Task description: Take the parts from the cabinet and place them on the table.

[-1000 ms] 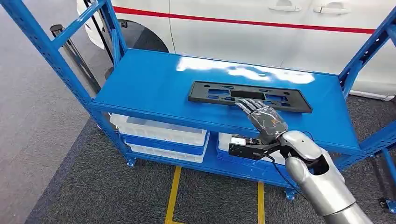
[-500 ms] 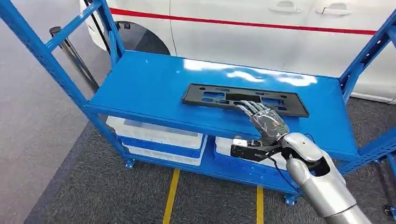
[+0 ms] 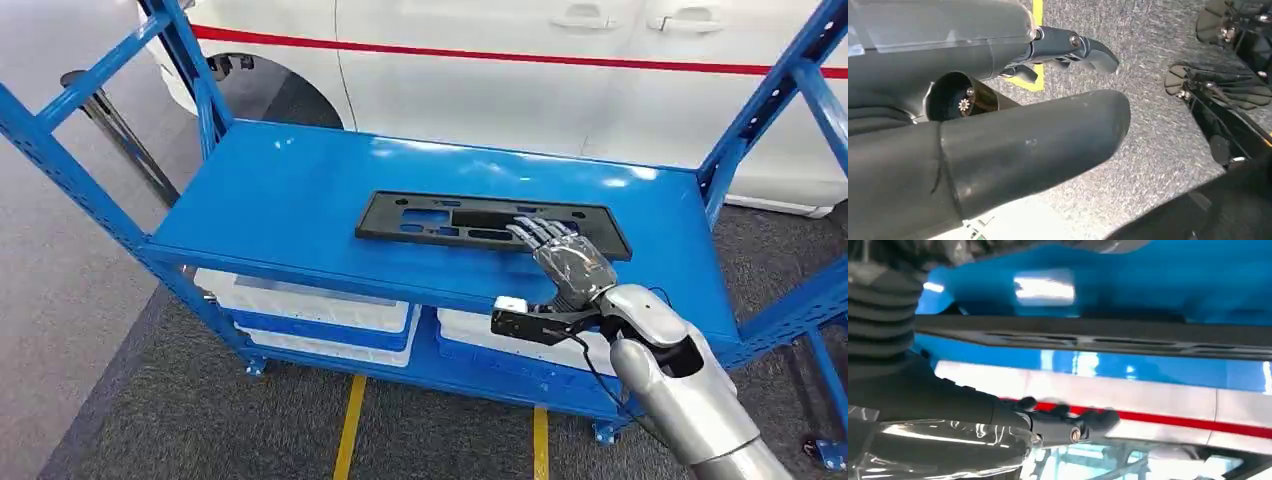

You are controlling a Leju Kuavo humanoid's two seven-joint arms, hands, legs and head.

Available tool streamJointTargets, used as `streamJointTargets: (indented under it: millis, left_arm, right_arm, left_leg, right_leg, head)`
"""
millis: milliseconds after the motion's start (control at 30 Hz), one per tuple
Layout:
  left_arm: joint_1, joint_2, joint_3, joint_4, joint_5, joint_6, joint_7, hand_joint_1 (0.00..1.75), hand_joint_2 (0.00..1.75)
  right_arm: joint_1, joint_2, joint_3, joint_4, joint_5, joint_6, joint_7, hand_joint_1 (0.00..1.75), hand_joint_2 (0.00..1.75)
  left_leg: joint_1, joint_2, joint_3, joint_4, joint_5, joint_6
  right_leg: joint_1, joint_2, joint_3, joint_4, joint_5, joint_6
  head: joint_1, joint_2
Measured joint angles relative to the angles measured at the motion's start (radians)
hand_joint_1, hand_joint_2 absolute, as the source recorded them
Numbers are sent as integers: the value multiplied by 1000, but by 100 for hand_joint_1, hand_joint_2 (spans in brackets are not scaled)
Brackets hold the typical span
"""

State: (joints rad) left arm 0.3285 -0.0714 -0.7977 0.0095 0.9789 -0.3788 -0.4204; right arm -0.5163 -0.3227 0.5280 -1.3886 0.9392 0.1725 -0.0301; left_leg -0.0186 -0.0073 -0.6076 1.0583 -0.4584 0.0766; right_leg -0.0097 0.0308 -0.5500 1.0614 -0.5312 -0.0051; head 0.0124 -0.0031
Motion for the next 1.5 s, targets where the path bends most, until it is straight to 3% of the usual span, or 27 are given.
streamJointTargets:
  millis: [67, 100, 133, 167, 233, 267, 300, 333, 367, 433, 467, 500, 533, 600, 800, 967, 1133, 1333, 1500]
  left_arm:
    - [2, 0, 2, 0, 0, 0, 1, 0, 0]
    - [2, 0, 4, 0, 0, 0, 1, 0, 0]
    - [1, -2, 7, 0, -1, 0, 2, 0, 0]
    - [0, -2, 9, 0, -2, 0, 1, 0, 0]
    - [-2, -2, 14, 0, -3, 0, 2, 0, 0]
    - [-3, -3, 15, 0, -3, 0, 3, 0, 0]
    - [-4, -4, 15, 0, -3, 0, 3, 0, 0]
    - [-4, -4, 16, 0, -4, 0, 3, 0, 0]
    - [-4, -5, 16, 0, -4, 0, 4, 0, 0]
    - [-4, -5, 17, 0, -5, 0, 4, 0, 0]
    - [-4, -5, 18, 0, -5, 0, 5, 0, 0]
    - [-7, -5, 18, 0, -5, -2, 6, 0, 0]
    - [-8, -5, 20, 0, -5, -3, 6, 0, 0]
    - [-8, -4, 23, 0, -6, -5, 9, 0, 0]
    - [-15, -4, 28, 0, -13, -5, 15, 0, 0]
    - [-22, -4, 40, 0, -21, -6, 20, 0, 0]
    - [-24, -4, 43, 0, -27, -7, 24, 0, 0]
    - [-32, -4, 48, 0, -49, -5, 36, 0, 0]
    - [-32, -9, 49, 0, -65, 3, 39, 0, 0]
  right_arm:
    - [1, 0, 0, 2, 0, 0, 0, 0, 175]
    - [0, 0, 0, 1, 0, 1, -1, 0, 175]
    - [1, 0, -2, 1, 2, 1, -2, 0, 175]
    - [-4, 1, -2, 2, 2, 2, -3, 0, 175]
    - [-6, 3, -1, 4, 2, 5, -5, 0, 175]
    - [-2, 3, -1, 8, 3, 8, -4, 0, 175]
    - [1, 3, -1, 11, 3, 9, -4, 0, 175]
    - [2, 3, -1, 13, 3, 10, -4, 0, 175]
    - [2, 4, -1, 14, 3, 10, -4, 0, 175]
    - [-1, 4, -1, 15, 5, 12, -4, 0, 175]
    - [-1, 4, -1, 18, 6, 18, -4, 0, 175]
    - [-5, 7, 1, 23, 10, 25, -4, 0, 175]
    - [-4, 8, 3, 29, 16, 29, -4, 0, 175]
    - [-5, 15, 6, 43, 22, 29, -8, 0, 175]
    - [-10, 35, 28, 98, 54, 11, -10, 0, 175]
    - [-25, 70, 58, 167, 94, 2, -4, 0, 175]
    - [-39, 95, 76, 223, 123, -20, 2, 0, 175]
    - [-43, 159, 76, 324, 219, -169, 89, 0, 175]
    - [-36, 191, 34, 359, 298, -230, 151, 0, 175]
  left_leg:
    - [-5, 1, 0, -5, 0, 0]
    - [-1, 2, 13, -30, 5, -1]
    - [13, 8, 39, -61, 16, -13]
    - [13, 8, 53, -78, 16, -10]
    - [13, 11, 66, -83, 10, -10]
    - [13, 11, 70, -81, 3, -11]
    - [13, 11, 74, -78, -3, -11]
    - [13, 11, 80, -75, -10, -13]
    - [13, 11, 87, -70, -18, -14]
    - [13, 11, 105, -57, -41, -22]
    - [12, 11, 99, -55, -50, -29]
    - [7, 11, 100, -38, -58, -38]
    - [8, 11, 92, -37, -58, -38]
    - [7, 12, 95, -37, -61, -31]
    - [7, 13, 100, -50, -61, -35]
    - [7, 13, 99, -52, -61, -43]
    - [7, 13, 103, -52, -60, -44]
    - [6, 15, 112, -52, -63, -46]
    - [6, 16, 112, -52, -63, -46]
  right_leg:
    - [-8, -1, 2, -13, 4, 11]
    - [-2, 0, 13, -27, 6, 19]
    - [-3, -9, 24, -24, -1, 22]
    - [4, -18, 12, 5, -16, 24]
    - [-4, -20, -70, 148, -73, 32]
    - [-6, -21, -114, 213, -89, 37]
    - [-7, -21, -145, 247, -85, 40]
    - [-8, -23, -153, 237, -58, 44]
    - [-11, -25, -139, 188, -12, 46]
    - [-14, -34, -71, 16, 101, 45]
    - [-11, -41, -63, 4, 79, 37]
    - [-3, -41, -56, -16, 79, 32]
    - [-7, -38, -59, -12, 77, 24]
    - [-5, -34, -62, -15, 77, 25]
    - [-3, -33, -58, -15, 70, 15]
    - [-3, -33, -56, -14, 69, 14]
    - [-3, -33, -51, -15, 69, 14]
    - [-3, -31, -41, -18, 69, 14]
    - [-3, -31, -40, -20, 70, 16]
  head:
    - [-1, 0]
    - [0, 0]
    - [0, 0]
    - [6, 0]
    - [7, 0]
    - [6, 0]
    - [6, 0]
    - [6, 0]
    - [6, 0]
    - [6, 0]
    - [6, 0]
    - [7, 0]
    - [6, 0]
    - [6, 0]
    - [7, 0]
    - [7, 0]
    - [7, 0]
    - [7, 0]
    - [7, 0]
